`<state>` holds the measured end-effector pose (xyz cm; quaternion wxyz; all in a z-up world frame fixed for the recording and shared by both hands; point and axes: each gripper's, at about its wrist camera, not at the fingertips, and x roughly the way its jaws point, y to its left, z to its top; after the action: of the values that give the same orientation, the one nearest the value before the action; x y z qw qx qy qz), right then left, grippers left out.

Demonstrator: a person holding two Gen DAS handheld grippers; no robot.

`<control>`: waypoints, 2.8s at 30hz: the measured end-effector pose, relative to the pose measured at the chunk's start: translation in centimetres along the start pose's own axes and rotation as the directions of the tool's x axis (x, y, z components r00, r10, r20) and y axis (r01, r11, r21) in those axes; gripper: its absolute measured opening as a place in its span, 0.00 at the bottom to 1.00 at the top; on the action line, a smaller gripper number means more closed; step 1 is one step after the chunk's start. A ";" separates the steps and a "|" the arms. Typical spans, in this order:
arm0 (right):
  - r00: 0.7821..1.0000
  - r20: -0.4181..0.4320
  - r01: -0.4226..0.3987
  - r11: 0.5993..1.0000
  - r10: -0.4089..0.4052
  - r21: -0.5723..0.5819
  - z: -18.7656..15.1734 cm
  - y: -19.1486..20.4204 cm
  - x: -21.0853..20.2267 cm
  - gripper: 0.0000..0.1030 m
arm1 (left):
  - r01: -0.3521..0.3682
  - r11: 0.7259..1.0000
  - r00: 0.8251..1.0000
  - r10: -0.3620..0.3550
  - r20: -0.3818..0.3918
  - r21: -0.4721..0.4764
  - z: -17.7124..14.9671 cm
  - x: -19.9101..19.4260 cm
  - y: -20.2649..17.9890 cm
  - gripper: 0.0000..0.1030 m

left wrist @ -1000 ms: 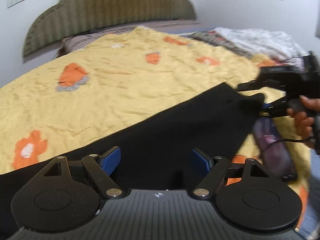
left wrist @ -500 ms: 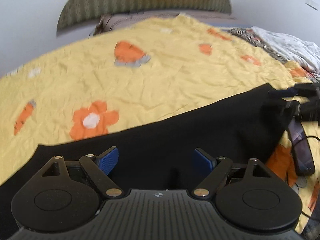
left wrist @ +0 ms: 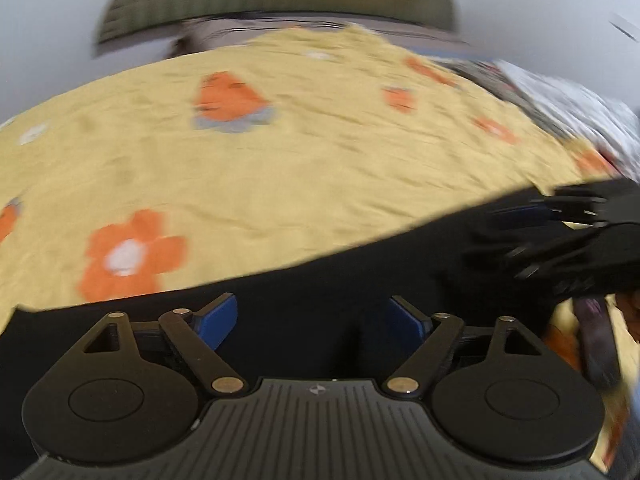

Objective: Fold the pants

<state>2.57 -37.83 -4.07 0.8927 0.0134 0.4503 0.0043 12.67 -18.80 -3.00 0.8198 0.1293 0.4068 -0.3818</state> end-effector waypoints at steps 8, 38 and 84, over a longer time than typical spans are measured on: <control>0.992 0.025 0.124 0.988 -0.127 0.093 1.3 -1.7 2.3 0.61 | -0.086 0.993 0.996 0.087 -0.016 0.077 0.9 5.0 -3.6 0.79; 0.994 0.081 -0.069 0.997 0.072 -0.042 4.5 13.8 5.9 0.69 | -0.337 0.925 0.941 0.325 -0.093 -0.178 -1.8 0.1 13.3 0.89; 0.908 0.416 -0.359 0.424 -0.045 0.831 -18.3 -16.5 -11.2 0.85 | -0.089 0.984 0.995 0.095 -0.035 0.152 -1.5 0.8 -9.6 0.96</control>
<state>-18.90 -54.19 -6.42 0.8125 0.5262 0.2001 -0.1514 5.09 -24.88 -3.62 0.8158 0.2172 0.3877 -0.3702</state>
